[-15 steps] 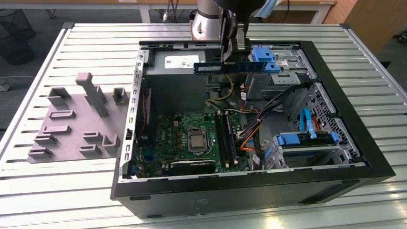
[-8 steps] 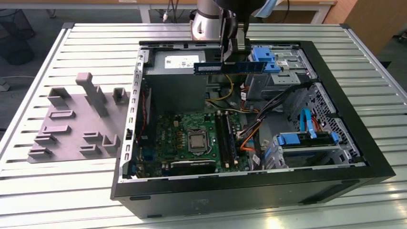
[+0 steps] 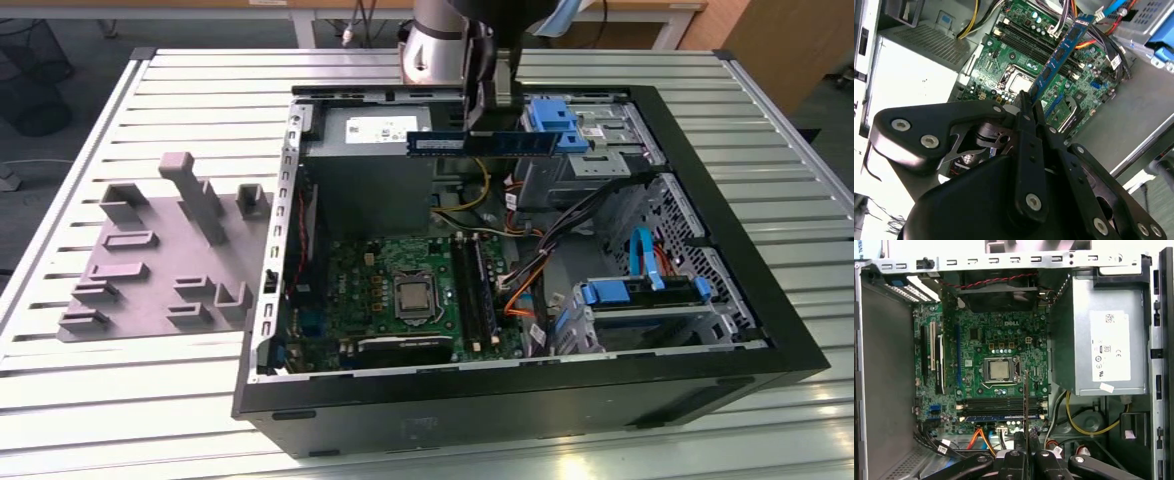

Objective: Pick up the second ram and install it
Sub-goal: 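Insert the second ram into the second slot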

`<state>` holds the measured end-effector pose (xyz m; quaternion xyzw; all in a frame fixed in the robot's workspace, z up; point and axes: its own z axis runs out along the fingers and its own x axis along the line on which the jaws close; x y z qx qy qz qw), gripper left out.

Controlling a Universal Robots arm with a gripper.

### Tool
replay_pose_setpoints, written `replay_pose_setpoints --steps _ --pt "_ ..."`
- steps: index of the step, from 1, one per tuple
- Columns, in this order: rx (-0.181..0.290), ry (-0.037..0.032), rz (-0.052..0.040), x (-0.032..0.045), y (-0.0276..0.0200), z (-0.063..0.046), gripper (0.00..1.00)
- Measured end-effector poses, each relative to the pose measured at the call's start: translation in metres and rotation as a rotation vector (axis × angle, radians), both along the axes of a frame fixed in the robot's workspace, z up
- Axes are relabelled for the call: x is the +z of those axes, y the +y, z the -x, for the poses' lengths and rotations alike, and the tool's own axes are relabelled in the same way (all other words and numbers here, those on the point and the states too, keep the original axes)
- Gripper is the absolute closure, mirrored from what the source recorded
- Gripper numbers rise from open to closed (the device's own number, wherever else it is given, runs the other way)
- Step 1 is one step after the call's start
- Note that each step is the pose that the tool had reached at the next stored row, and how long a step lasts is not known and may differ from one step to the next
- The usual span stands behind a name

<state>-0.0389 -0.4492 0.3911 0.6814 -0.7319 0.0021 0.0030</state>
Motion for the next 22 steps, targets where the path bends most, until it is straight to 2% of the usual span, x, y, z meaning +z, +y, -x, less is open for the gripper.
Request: replay_pose_setpoints --steps 3,6,22 --pt "-0.048 0.0 0.0017 -0.0006 0.0 0.0 0.86" --pt "-0.077 0.0 0.0017 -0.0013 0.0 0.0 0.86" --pt "-0.164 0.0001 0.0017 -0.0049 0.0 0.0 0.86"
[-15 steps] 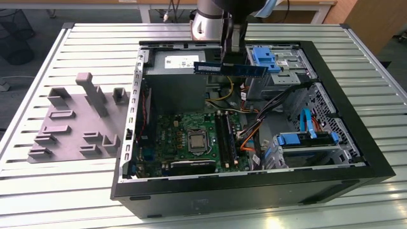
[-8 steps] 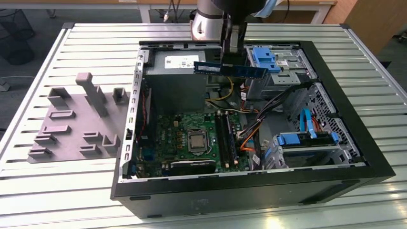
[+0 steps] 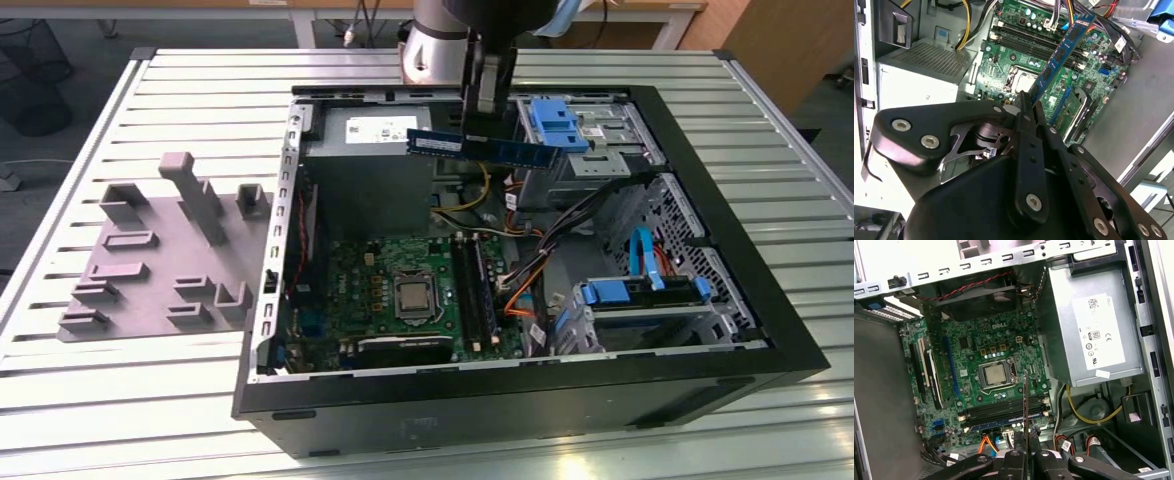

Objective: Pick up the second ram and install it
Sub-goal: 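Insert the second ram into the second slot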

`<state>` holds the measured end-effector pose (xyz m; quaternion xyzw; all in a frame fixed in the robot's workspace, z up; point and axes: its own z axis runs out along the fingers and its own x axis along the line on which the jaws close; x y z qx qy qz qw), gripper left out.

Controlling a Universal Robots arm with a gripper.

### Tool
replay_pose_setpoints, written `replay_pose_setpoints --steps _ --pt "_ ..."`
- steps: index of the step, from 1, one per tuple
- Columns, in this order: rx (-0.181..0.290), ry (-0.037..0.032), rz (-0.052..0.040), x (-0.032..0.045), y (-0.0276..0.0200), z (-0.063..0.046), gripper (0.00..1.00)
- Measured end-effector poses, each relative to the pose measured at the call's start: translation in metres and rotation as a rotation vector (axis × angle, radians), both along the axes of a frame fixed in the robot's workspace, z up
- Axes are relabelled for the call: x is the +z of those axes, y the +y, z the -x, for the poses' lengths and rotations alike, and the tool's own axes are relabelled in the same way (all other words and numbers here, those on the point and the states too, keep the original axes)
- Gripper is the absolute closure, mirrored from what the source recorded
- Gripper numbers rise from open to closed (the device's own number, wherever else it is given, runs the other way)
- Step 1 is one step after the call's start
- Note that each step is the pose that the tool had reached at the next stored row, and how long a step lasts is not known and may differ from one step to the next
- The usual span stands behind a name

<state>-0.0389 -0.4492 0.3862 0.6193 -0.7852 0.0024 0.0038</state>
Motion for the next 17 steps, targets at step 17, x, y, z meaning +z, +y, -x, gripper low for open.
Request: replay_pose_setpoints --steps 17 --pt "-0.187 -0.0001 0.0026 -0.0056 0.0 0.0 0.86"
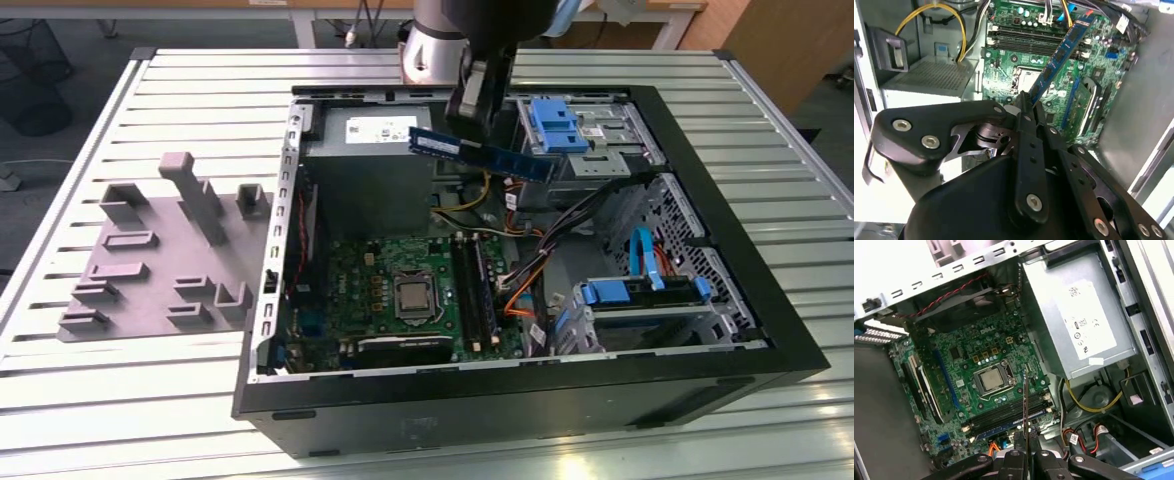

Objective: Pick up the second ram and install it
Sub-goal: 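Insert the second ram into the second slot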

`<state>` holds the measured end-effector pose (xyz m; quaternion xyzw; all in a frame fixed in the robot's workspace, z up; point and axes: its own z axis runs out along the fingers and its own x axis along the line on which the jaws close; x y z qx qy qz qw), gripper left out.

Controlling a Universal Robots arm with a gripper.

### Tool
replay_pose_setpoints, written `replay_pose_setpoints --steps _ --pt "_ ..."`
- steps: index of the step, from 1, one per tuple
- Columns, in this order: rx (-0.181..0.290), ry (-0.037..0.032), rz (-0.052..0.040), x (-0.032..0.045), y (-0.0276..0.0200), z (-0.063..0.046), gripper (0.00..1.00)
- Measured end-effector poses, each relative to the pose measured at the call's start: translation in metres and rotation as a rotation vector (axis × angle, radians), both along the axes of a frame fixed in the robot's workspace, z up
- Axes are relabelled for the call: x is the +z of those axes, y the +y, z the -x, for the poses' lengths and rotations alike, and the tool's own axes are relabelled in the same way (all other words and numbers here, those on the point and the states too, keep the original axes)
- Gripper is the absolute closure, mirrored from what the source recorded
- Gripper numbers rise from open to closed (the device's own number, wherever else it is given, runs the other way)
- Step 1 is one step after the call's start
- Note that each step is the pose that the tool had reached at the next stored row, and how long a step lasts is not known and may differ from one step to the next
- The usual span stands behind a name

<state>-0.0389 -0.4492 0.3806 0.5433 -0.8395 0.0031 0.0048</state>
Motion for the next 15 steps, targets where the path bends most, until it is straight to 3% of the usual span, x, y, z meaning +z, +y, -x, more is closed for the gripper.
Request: replay_pose_setpoints --steps 15 --pt "-0.271 -0.0001 0.0063 -0.0055 0.0 0.0 0.86"
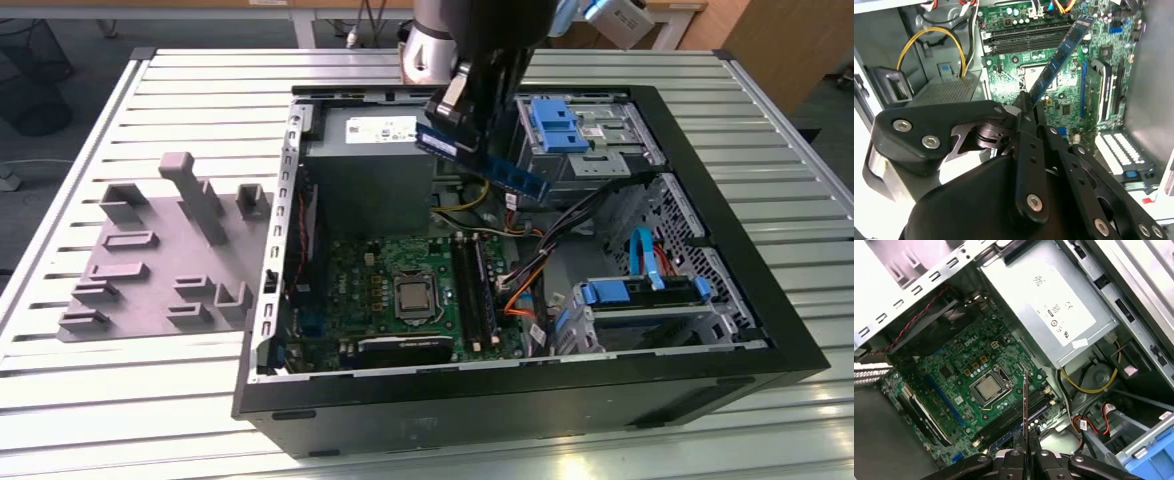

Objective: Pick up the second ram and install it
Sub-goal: 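Insert the second ram into the second slot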

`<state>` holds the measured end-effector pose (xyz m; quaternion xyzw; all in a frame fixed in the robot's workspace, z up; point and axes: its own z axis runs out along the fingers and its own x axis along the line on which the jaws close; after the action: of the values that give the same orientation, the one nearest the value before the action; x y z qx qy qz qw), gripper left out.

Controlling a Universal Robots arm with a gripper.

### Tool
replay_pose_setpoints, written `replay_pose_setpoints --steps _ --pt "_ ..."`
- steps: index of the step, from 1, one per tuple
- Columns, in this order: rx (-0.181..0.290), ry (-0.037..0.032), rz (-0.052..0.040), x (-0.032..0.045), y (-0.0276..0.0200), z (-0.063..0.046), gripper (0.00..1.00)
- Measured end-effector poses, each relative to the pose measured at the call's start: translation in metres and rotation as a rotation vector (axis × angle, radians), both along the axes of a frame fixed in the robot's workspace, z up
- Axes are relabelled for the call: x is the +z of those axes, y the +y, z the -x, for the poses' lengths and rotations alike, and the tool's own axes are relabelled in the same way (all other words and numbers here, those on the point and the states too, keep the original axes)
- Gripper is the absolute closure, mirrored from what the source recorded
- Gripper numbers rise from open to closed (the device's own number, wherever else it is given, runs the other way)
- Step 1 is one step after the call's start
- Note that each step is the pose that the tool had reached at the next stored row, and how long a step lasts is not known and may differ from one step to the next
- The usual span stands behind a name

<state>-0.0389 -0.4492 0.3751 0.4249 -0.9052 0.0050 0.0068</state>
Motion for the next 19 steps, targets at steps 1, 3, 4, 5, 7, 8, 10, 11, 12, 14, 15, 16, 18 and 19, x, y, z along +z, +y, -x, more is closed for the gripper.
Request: replay_pose_setpoints --steps 1,3,4,5,7,8,10,11,12,14,15,16,18,19 --pt "-0.017 0.0 0.0005 -0.0004 0.0 0.0 0.86" --pt "-0.053 0.0 0.0016 -0.0011 0.0 0.0 0.86" --pt "-0.072 0.0 0.0023 -0.0015 0.0 0.0 0.86" --pt "-0.089 0.0 0.0029 -0.0019 0.0 0.0 0.86" --pt "-0.124 0.0 0.0041 -0.0026 0.0 0.0 0.86" --pt "-0.142 0.0 0.0047 -0.0029 0.0 0.0 0.86" --pt "-0.177 -0.0001 0.0062 -0.0034 0.0 0.0 0.86" --pt "-0.194 -0.0001 0.007 -0.0037 0.0 0.0 0.86" --pt "-0.21 -0.0001 0.0078 -0.004 0.0 0.0 0.86" --pt "-0.244 -0.0002 0.0095 -0.0045 0.0 0.0 0.86" --pt "-0.261 -0.0002 0.0104 -0.0048 0.0 0.0 0.86" --pt "-0.279 -0.0002 0.0113 -0.0051 0.0 0.0 0.86" --pt "-0.312 -0.0003 0.0132 -0.0057 0.0 0.0 0.86" --pt "-0.329 -0.0003 0.0141 -0.0059 0.0 0.0 0.86"
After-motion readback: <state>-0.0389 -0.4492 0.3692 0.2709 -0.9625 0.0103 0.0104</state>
